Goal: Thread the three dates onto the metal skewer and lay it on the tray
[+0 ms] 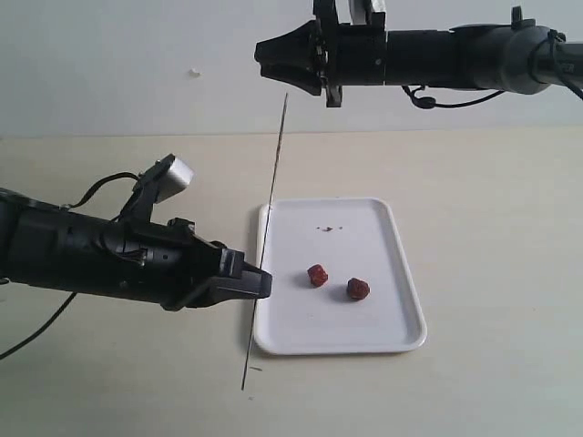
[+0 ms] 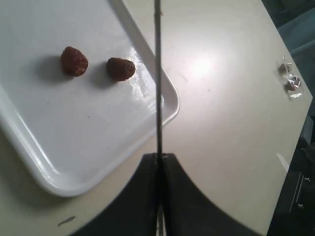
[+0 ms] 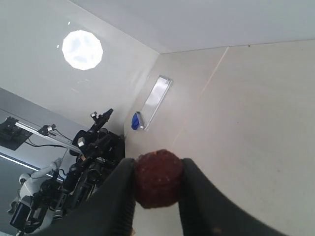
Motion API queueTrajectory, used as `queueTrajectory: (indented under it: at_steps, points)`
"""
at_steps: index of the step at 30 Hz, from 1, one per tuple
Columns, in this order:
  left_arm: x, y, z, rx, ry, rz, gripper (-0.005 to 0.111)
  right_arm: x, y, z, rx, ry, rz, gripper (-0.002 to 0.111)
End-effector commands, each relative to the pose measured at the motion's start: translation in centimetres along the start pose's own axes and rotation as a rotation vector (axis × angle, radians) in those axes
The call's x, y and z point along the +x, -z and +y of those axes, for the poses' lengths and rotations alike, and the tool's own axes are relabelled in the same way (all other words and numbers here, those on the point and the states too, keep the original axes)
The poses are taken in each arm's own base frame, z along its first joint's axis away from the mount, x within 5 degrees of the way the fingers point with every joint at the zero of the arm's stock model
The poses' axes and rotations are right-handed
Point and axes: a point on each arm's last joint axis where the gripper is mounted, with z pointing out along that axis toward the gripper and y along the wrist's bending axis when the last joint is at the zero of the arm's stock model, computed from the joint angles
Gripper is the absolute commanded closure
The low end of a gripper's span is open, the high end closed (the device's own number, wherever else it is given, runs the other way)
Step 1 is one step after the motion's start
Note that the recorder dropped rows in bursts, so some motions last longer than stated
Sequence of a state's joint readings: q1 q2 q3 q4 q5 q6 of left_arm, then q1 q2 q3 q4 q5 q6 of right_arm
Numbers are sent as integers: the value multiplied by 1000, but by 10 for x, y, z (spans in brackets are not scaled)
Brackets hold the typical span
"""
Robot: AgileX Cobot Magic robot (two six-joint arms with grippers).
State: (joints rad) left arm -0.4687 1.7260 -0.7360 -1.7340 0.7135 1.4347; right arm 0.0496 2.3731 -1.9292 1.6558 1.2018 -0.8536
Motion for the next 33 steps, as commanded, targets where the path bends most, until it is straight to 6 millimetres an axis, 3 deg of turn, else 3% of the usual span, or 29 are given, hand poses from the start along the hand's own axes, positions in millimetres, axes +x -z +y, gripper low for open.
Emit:
queueTrajectory:
  at_steps: [1,8,21,33]
  points:
    - [-1,1,-1,5,6,-10,107,-3,2,8,-44,5,-26,79]
    - [-13,1,5,-86,-13,-48,107,-3,2,8,-45,5,-25,79]
    - [-29,1,-3,-56,-14,-88,107,-3,2,8,-45,18,-25,79]
    - [-31,2,2,-108,25,-103,107,-4,2,8,-54,18,-35,79]
